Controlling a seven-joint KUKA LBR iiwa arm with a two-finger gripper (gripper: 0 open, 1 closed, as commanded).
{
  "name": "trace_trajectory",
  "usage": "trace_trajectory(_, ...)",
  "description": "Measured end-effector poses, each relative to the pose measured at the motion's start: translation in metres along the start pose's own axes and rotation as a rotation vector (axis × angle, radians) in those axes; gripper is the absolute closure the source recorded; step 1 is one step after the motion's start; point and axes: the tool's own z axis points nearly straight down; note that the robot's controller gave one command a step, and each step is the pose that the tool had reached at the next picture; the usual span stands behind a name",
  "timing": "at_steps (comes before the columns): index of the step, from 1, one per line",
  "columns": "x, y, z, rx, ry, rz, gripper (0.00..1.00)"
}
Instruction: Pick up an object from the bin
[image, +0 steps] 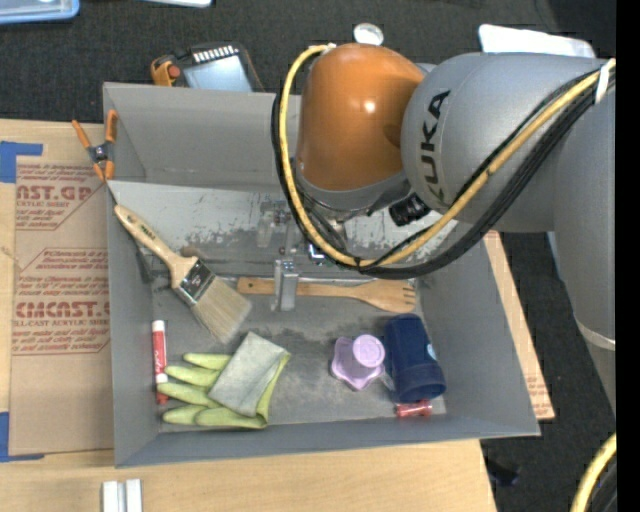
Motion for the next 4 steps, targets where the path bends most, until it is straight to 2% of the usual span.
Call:
trace_trajectory(1, -0.001, -0.001, -0.005, -0.001, -0.007, 0.002, 0.0)
trace_trajectory(2, -0.001, 0.005, 0.054, -0.001, -0.012, -0.033, 0.0)
trace_trajectory(3, 0.005, 0.016, 0.085, 0.004, -0.004, -0.062, 0.0)
trace_trajectory(4, 0.011, 0.053, 0.092, 0.0, -0.007, -0.108, 0.0)
